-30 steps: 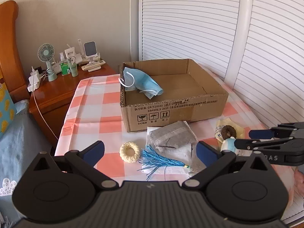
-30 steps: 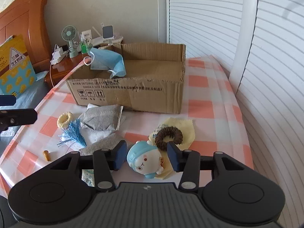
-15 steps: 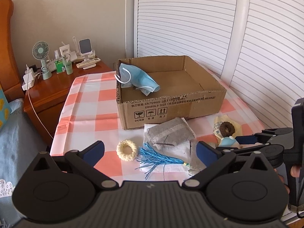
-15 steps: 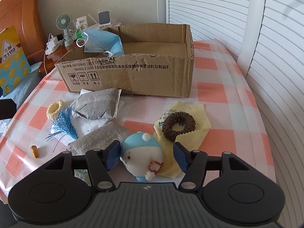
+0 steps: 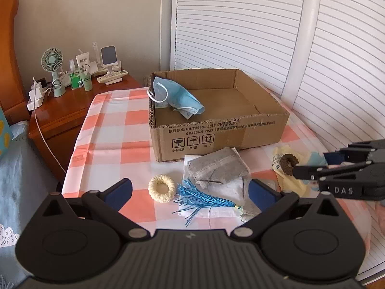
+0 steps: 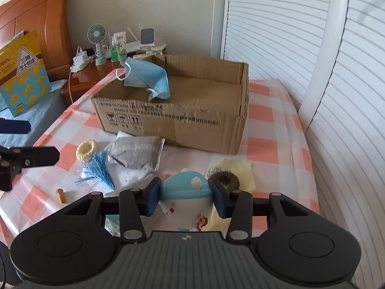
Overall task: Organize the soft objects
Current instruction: 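Carry the blue plush toy into the box and open the right gripper, then move the right tool back toward the brown hair tie on the yellow cloth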
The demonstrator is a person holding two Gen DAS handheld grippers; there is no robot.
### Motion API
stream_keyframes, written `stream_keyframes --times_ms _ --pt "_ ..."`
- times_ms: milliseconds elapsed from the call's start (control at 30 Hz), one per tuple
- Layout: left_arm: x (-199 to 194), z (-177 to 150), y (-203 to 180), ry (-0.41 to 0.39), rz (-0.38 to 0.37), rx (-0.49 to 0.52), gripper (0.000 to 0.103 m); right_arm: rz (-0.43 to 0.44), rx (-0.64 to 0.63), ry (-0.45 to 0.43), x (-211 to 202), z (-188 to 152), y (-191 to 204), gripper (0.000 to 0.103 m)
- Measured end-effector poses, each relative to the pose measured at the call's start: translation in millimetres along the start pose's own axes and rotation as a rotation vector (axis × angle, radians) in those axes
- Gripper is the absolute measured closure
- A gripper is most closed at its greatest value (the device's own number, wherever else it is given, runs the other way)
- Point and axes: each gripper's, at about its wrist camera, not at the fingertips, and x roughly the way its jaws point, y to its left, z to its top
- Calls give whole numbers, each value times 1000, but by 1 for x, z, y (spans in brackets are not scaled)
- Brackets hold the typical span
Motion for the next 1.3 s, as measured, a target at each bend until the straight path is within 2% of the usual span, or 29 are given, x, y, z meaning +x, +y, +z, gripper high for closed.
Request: stream_keyframes --times_ms 233,533,567,667,700,800,1100,1200,1300 --pt "-5 -2 -2 -36 2 24 1 -7 -41 -84 6 60 -8 53" --pt "-10 -10 8 -32 32 -2 1 -23 -30 -97 74 152 -18 52" --pt "-10 -11 10 -28 38 -8 1 -32 -17 -100 81 160 -20 49" --pt "-13 -14 16 -22 54 -21 1 -60 17 -121 93 173 -24 17" --pt "-14 -15 17 -23 56 -24 1 -69 22 -132 93 173 -25 8" --pt "-17 -17 22 -28 57 -33 1 -46 49 -155 81 167 -28 0" --pt "-24 -20 13 -47 67 2 1 -65 45 -123 36 120 -19 0" --pt "-28 -22 10 -63 95 10 1 -89 51 -116 21 99 -18 0" --pt "-27 -23 9 -53 92 10 1 -121 64 -105 7 74 -21 0"
